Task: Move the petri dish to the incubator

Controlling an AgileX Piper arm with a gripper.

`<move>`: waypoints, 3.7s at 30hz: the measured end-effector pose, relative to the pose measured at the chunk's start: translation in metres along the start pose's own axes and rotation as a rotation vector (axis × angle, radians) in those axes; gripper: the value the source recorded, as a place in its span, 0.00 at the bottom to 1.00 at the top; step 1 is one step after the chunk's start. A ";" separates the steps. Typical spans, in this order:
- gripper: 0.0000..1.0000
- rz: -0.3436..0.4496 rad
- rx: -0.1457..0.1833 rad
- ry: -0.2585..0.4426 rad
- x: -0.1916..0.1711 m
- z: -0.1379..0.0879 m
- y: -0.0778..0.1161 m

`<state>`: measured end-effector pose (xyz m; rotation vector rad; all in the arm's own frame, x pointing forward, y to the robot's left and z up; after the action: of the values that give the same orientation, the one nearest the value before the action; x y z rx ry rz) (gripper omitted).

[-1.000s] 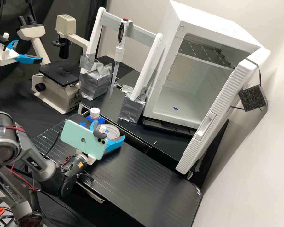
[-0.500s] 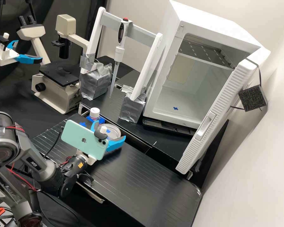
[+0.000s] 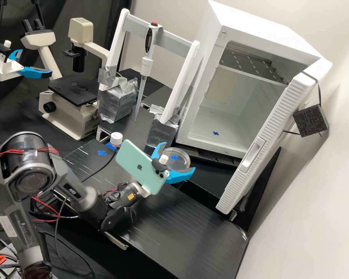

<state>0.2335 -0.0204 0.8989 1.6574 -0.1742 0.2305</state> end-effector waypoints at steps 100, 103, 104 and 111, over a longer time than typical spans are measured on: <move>1.00 -0.146 -0.024 -0.011 0.256 0.021 -0.030; 1.00 -0.149 -0.025 -0.009 0.248 0.019 -0.028; 1.00 -0.149 -0.023 -0.009 0.245 0.018 -0.026; 1.00 -0.132 -0.014 -0.034 0.217 0.026 -0.012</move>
<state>0.4476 -0.0397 0.9403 1.6527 -0.0914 0.1015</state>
